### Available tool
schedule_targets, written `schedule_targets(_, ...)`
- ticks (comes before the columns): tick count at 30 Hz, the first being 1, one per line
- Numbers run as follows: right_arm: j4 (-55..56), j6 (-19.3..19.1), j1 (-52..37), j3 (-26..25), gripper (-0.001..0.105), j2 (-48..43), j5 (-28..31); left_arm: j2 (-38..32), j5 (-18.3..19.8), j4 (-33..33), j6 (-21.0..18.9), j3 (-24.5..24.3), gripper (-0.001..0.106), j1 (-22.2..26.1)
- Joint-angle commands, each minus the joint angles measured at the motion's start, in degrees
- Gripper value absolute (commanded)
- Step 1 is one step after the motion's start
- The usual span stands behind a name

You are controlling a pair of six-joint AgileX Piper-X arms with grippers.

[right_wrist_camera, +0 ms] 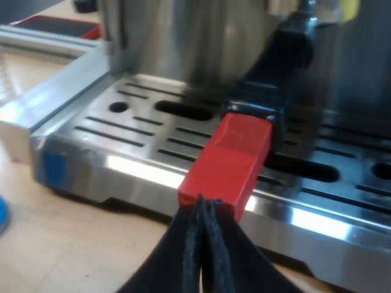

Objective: Grind coffee beans and then tamp

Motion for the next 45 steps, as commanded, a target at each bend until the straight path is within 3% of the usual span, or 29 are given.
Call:
schedule_targets(1, -2.6, -1.4, -2.9, -1.0, 0.000, -0.1, 4.6, -0.2, 0.7, -0.7, -0.3, -0.1, 0.098, -0.2)
schedule_targets(9, -3.4, -1.7, -2.9, -1.0, 0.000, -0.1, 10.5, -0.2, 0.7, -0.7, -0.3, -0.1, 0.098, -0.2)
schedule_targets(19, -2.6, -1.8, -2.9, -1.0, 0.000, -0.1, 11.5, -0.2, 0.7, -0.7, -0.3, -0.1, 0.098, -0.2)
schedule_targets(28, 6.6, 3.1, 2.0, -1.0, 0.000, -0.1, 11.0, -0.2, 0.7, -0.7, -0.3, -0.1, 0.098, -0.2)
schedule_targets(30, 8.6, 6.0, 3.5, -1.0, 0.000, -0.1, 11.0, -0.2, 0.7, -0.7, -0.3, -0.1, 0.098, -0.2)
schedule_targets(39, 11.3, 8.6, 7.3, -1.0, 0.000, -0.1, 11.2, -0.2, 0.7, -0.7, -0.3, -0.1, 0.098, -0.2)
schedule_targets(43, 12.6, 8.8, 10.7, -1.0, 0.000, -1.5, 16.9, -0.3, 0.7, -0.7, -0.3, -0.1, 0.098, -0.2)
schedule_targets(45, 13.8, 8.8, 13.0, -1.0, 0.009, -3.5, 18.2, -1.1, 0.7, -0.5, -0.3, -0.4, 0.098, -0.2)
